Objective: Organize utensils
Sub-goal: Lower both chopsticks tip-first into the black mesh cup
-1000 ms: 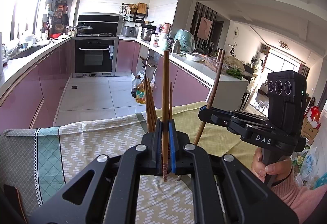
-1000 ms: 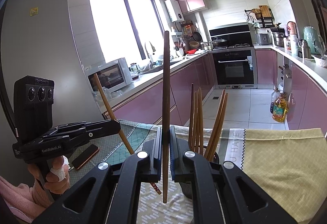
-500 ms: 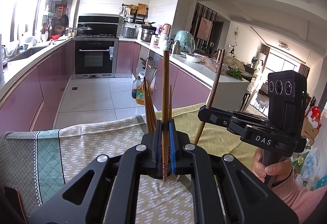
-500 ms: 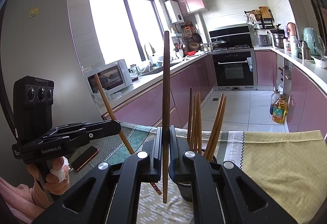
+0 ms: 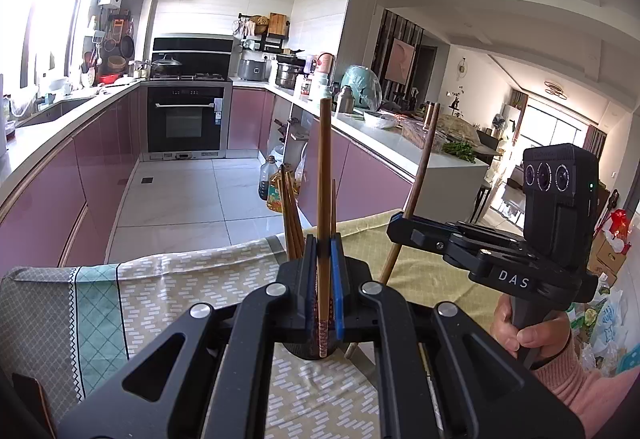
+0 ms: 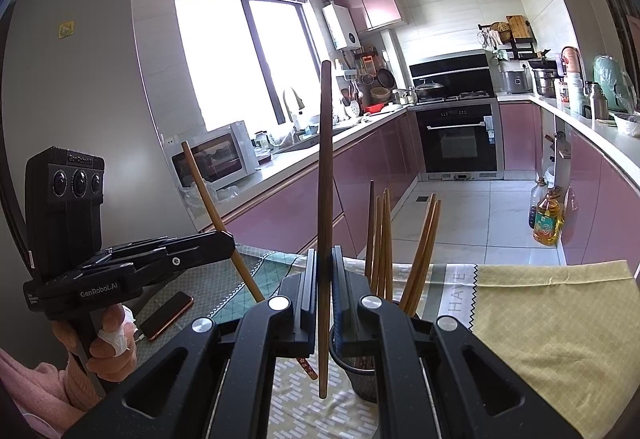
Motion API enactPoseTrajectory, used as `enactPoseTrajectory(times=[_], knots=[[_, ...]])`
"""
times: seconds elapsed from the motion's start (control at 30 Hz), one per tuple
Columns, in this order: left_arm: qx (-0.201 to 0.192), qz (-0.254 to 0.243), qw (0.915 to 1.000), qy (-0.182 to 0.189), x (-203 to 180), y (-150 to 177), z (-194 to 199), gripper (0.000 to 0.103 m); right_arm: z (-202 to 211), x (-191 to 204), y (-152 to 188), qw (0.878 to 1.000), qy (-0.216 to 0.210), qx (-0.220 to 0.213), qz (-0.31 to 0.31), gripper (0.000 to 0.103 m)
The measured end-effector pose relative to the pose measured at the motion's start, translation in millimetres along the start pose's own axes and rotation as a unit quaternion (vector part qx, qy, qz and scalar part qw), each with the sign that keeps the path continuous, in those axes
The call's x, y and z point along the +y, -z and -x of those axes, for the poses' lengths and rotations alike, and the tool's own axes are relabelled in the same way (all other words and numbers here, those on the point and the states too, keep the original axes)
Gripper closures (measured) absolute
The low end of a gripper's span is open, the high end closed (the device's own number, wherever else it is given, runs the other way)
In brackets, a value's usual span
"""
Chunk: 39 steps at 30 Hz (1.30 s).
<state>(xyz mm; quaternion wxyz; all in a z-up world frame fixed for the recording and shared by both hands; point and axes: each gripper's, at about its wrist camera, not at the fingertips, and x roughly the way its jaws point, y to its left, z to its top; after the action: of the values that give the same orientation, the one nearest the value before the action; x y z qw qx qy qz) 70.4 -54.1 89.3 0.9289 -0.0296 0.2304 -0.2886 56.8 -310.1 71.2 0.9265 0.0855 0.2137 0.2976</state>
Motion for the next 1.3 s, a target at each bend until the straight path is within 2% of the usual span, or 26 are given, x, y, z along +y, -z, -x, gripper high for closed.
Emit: enactPoseTrajectory(times=[1.3], knots=[[-0.016, -0.002, 0.9999, -0.002, -7.8, -20.8, -1.9, 0.096, 5.0, -0.7, -13.8, 1.000, 0.003, -0.020, 0.010, 0.097]])
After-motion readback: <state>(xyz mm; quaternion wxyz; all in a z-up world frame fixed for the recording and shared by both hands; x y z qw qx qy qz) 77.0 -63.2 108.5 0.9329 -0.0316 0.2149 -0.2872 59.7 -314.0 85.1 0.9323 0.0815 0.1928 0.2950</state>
